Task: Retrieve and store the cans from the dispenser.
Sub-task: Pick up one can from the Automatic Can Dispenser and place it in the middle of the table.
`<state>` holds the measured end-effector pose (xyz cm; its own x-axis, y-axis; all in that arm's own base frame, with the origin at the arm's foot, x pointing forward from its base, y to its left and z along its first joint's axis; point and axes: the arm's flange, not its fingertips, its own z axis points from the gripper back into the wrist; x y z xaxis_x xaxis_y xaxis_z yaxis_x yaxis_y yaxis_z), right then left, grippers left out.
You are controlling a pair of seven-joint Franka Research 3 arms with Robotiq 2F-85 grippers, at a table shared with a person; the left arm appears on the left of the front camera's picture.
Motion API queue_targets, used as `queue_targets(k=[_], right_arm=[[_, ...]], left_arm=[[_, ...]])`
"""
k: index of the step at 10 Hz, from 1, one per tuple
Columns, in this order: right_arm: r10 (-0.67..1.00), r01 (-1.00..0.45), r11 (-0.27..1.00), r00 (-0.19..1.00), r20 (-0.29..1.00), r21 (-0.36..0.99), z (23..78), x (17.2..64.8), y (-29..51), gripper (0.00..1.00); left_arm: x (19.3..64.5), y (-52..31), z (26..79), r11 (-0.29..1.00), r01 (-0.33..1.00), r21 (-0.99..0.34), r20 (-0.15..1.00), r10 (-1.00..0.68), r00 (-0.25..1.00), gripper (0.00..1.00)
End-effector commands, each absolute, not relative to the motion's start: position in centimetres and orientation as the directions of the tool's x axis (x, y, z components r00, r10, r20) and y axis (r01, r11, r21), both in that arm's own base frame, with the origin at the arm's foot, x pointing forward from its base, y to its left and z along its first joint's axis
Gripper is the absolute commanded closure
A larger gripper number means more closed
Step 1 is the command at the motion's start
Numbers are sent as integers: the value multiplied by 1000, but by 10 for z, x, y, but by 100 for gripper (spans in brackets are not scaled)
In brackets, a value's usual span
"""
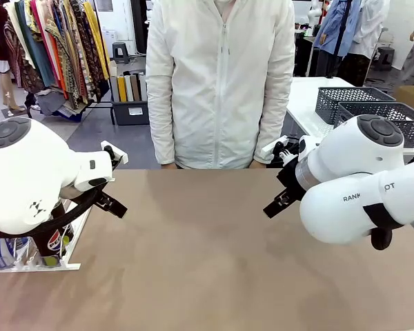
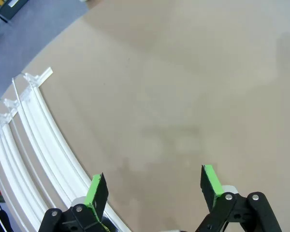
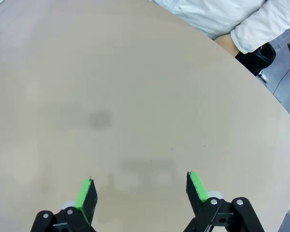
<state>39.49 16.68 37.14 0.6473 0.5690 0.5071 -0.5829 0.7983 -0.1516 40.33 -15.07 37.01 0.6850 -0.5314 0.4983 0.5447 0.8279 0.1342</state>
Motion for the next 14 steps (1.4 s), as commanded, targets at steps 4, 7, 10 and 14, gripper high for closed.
queue_targets(k=[4,7,10,14], right_arm=[[569,-583,798,647,507,-151,371,395,167,0],[561,-612,788,664,495,-72,374,394,163,0],[418,-546,759,827,376,356,393,391,143,0],[211,-432,449,902,377,782,467,354,68,0]], left_arm=[[403,-151,370,827,545,135,499,-532,684,0],[403,-151,370,828,545,134,498,-531,685,0],[394,-154,405,795,564,-225,390,-457,800,0],[359,-78,510,533,475,-700,478,-143,866,0]])
